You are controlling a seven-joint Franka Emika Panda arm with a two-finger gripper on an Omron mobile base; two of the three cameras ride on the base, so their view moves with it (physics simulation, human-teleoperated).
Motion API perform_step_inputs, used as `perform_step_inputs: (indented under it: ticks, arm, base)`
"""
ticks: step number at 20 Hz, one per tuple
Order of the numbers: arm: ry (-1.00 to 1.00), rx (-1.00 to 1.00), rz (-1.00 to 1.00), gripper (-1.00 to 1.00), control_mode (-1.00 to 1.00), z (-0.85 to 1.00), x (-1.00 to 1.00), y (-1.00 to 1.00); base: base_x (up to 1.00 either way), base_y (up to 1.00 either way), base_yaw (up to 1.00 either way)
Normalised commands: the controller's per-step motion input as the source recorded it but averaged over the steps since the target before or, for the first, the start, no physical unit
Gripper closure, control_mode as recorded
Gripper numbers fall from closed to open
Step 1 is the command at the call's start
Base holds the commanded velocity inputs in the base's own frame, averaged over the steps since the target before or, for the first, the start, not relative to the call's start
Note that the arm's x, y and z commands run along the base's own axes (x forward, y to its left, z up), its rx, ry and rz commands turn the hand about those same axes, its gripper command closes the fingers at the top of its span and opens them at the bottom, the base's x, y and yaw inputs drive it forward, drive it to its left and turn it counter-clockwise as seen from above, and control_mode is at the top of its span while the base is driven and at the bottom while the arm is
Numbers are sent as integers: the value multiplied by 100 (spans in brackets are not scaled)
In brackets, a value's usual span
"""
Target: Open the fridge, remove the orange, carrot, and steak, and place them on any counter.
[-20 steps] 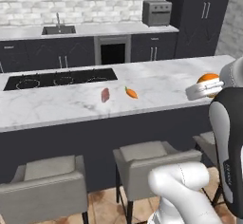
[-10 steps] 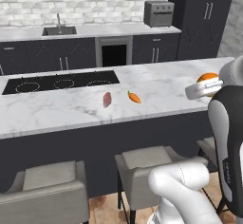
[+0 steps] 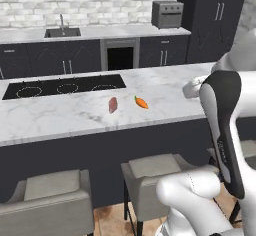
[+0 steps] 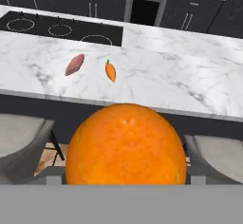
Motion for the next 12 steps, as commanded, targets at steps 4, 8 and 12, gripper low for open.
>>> perform_step_inputs:
  ticks: [4, 8, 12]
  arm:
    - [14, 2, 8, 100, -100, -48, 99, -14]
    - [12, 0, 8, 100, -100, -76, 100, -15]
    - [1, -8, 3, 100, -100, -100, 100, 0]
  base:
    - [0, 0, 0]
    - [0, 0, 0]
    - [0, 0, 0]
